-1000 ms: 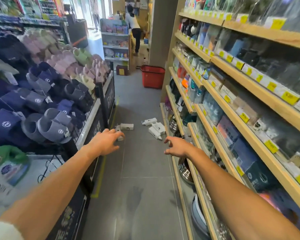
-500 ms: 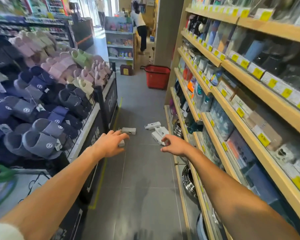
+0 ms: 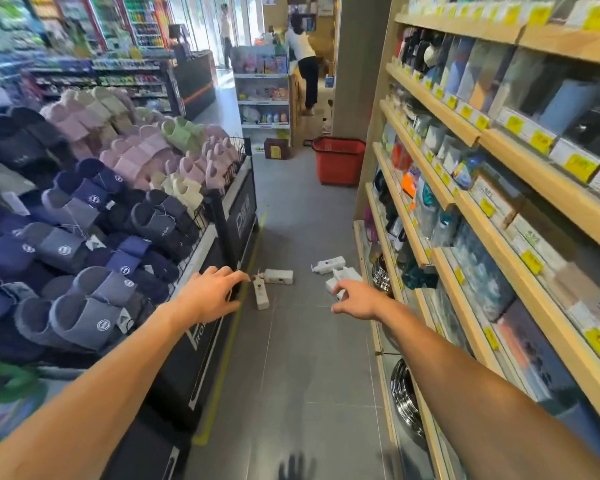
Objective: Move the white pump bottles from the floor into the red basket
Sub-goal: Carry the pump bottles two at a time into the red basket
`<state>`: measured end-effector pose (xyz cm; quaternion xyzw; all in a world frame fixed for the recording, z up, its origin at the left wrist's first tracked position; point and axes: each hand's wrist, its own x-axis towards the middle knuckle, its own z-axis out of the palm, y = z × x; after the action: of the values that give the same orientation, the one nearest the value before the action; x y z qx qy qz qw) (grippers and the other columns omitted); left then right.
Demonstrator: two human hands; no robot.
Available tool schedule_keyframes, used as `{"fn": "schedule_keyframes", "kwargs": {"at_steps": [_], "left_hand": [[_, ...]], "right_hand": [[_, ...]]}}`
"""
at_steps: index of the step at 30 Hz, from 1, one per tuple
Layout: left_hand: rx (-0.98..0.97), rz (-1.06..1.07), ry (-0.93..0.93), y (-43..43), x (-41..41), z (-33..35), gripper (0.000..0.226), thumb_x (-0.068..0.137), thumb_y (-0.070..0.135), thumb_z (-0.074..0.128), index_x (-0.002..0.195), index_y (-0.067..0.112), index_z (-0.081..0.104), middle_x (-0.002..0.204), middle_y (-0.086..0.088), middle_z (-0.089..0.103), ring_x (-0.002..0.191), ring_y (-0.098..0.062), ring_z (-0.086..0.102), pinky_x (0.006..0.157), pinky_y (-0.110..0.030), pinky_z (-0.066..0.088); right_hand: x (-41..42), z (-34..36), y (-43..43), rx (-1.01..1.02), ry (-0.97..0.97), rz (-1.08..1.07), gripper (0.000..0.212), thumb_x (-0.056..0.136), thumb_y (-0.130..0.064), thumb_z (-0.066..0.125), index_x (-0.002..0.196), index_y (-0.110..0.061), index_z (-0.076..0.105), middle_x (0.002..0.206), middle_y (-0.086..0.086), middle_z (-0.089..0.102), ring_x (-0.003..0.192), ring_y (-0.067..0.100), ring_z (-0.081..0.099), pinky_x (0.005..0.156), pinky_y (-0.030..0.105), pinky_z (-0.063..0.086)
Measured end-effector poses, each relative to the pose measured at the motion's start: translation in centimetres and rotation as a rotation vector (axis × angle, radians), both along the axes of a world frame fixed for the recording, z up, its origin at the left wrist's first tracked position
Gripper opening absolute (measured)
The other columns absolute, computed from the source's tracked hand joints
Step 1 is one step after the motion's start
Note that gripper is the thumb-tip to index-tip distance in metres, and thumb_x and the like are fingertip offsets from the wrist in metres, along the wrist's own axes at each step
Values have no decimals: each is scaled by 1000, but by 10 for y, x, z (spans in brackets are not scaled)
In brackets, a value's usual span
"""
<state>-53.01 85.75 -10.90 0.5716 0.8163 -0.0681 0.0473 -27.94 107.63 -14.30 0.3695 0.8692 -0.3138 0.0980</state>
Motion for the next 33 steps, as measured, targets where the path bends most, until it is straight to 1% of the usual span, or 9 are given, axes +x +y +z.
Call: {"fn": "schedule_keyframes", "kwargs": {"at_steps": [3, 5, 8, 11, 16, 22, 27, 29, 33], "left_hand": [[-3, 16, -36, 14, -23, -2, 57, 96, 45, 57, 148, 39, 33, 134, 2, 49, 124, -24, 47, 97, -44, 42], [14, 10, -42, 25, -41, -6, 57, 96, 45, 58, 147, 38, 34, 134, 1, 50, 125, -25, 47, 98, -44, 43], [48, 14, -92, 42, -65, -10, 55, 96, 44, 58, 146, 38, 36, 133, 1, 51, 123, -25, 50, 97, -45, 45], [54, 6, -129, 58, -84, -16, 55, 96, 44, 59, 145, 38, 37, 134, 1, 52, 123, -24, 49, 101, -46, 44], [61, -29, -165, 89, -114, -21, 55, 97, 44, 58, 146, 39, 35, 138, 3, 50, 126, -24, 47, 103, -48, 43], [49, -38, -178, 124, -140, -32, 53, 98, 44, 55, 147, 39, 34, 141, 4, 47, 130, -22, 47, 102, -46, 41], [18, -30, -173, 160, -166, -41, 54, 97, 45, 55, 146, 40, 34, 139, 5, 46, 128, -22, 45, 100, -44, 41], [27, -4, -155, 177, -179, -39, 54, 96, 45, 56, 146, 41, 34, 138, 4, 46, 127, -23, 45, 99, -43, 43], [-23, 26, -132, 214, -202, -35, 58, 95, 49, 57, 147, 41, 33, 143, 2, 43, 130, -26, 43, 105, -46, 42]], "right_hand": [[-25, -1, 13, -22, 1, 6, 49, 88, -37, 74, 132, -24, 56, 117, 6, 62, 103, 24, 64, 96, 40, 52], [-39, 0, 22, -5, -5, 13, 50, 87, -39, 73, 132, -25, 56, 115, 6, 63, 101, 25, 65, 93, 39, 53], [-60, 3, 34, 14, 10, -8, 54, 85, -39, 73, 135, -25, 55, 116, 4, 62, 101, 25, 64, 92, 40, 54], [-75, 11, 40, 27, -1, -25, 56, 82, -40, 73, 134, -28, 56, 116, 3, 62, 101, 23, 64, 92, 42, 56], [-95, 22, 62, 47, -2, -61, 50, 91, -29, 71, 138, -20, 54, 118, 6, 65, 104, 25, 64, 96, 41, 52], [-118, 15, 89, 45, -40, -47, 46, 95, -27, 64, 139, -19, 53, 122, 11, 66, 107, 28, 64, 99, 45, 51], [-141, 0, 130, 51, -67, -43, 49, 91, -30, 67, 138, -22, 54, 123, 9, 63, 106, 26, 64, 98, 43, 52], [-154, -3, 152, 45, -51, -41, 45, 90, -27, 67, 134, -22, 57, 121, 7, 65, 105, 26, 65, 97, 43, 53], [-179, -8, 202, 58, 33, -56, 30, 89, -21, 64, 119, -23, 63, 121, 2, 64, 105, 24, 64, 91, 38, 53]]}}
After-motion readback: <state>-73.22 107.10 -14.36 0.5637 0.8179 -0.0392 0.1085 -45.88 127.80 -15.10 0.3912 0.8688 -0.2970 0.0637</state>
